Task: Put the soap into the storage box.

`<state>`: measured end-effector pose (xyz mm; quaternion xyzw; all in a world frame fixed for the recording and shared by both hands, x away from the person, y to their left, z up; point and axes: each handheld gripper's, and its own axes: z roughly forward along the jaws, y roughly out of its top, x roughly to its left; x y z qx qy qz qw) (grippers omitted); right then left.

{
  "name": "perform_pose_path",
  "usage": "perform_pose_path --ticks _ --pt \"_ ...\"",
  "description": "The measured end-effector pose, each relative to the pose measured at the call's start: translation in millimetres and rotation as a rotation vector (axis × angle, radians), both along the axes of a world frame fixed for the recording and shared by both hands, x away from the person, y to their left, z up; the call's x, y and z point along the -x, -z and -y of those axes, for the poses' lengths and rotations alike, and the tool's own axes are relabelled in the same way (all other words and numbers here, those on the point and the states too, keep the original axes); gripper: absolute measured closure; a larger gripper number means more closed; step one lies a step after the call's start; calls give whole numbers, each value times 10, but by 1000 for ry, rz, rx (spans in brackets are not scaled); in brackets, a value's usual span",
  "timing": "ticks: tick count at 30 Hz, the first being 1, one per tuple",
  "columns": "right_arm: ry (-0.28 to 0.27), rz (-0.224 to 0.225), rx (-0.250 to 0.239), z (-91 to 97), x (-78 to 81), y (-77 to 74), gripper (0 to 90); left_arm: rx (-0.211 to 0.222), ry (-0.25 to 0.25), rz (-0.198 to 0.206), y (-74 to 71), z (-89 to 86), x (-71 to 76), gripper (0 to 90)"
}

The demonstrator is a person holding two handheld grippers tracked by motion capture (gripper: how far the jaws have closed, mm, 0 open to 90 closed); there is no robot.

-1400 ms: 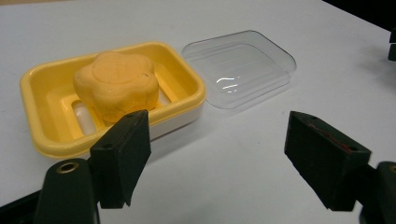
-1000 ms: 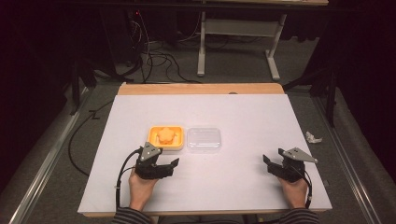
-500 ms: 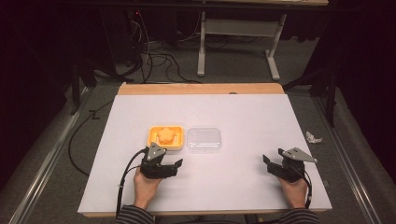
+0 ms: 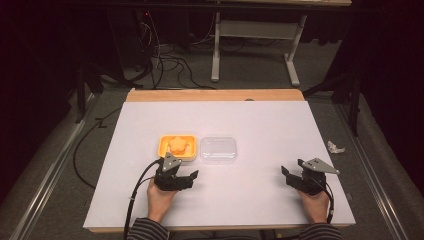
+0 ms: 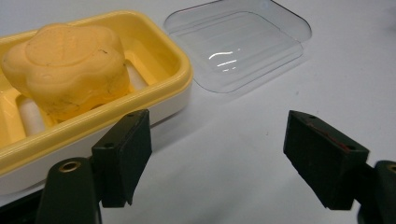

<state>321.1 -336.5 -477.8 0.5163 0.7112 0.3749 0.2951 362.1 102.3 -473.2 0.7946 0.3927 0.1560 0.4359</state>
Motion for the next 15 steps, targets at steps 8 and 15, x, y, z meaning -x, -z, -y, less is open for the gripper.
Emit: perform_pose_path --ticks 8,15 --pt "1 -2 -1 -1 3 -1 303 -17 -11 22 38 34 -15 238" --pt "0 0 3 -2 1 -1 303 -47 -7 20 93 64 -26 238"
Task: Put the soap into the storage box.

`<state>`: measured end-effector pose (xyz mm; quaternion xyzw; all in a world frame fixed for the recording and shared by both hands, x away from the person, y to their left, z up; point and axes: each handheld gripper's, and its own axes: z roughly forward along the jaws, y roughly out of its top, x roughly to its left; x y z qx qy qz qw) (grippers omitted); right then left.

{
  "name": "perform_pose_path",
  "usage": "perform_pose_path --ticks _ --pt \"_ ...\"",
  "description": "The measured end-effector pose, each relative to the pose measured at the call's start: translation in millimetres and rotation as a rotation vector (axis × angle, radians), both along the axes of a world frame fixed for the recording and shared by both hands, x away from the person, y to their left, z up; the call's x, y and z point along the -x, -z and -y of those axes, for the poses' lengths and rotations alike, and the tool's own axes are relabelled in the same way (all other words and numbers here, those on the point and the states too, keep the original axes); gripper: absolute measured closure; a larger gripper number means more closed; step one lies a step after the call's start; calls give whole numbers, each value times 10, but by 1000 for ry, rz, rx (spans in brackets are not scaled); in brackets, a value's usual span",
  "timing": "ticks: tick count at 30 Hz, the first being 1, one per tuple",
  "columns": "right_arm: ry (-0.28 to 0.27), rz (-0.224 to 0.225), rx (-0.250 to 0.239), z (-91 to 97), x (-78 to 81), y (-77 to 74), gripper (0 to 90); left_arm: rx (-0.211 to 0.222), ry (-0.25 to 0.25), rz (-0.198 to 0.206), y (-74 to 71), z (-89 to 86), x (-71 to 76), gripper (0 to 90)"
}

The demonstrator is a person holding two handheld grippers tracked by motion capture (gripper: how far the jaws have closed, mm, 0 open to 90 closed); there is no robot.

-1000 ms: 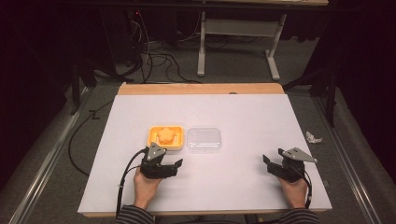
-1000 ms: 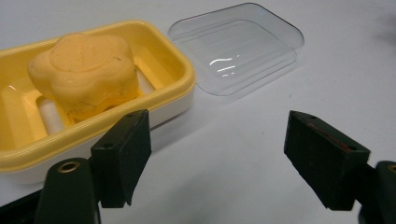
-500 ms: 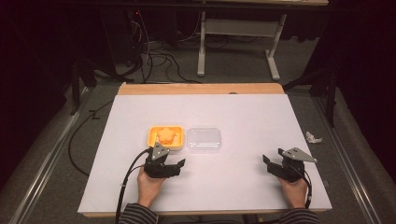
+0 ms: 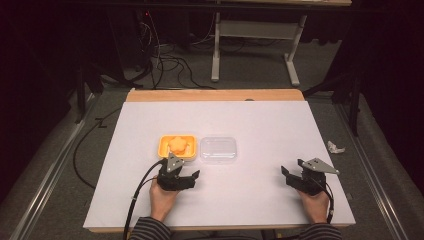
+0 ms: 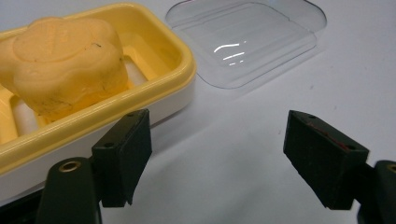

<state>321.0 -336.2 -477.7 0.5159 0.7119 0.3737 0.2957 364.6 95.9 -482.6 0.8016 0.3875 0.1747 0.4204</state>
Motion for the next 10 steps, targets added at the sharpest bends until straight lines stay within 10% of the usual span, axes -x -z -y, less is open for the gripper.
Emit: perform_pose_path --ticks 10 --pt "-1 -2 3 -1 -3 0 301 -13 -1 16 7 16 14 233"
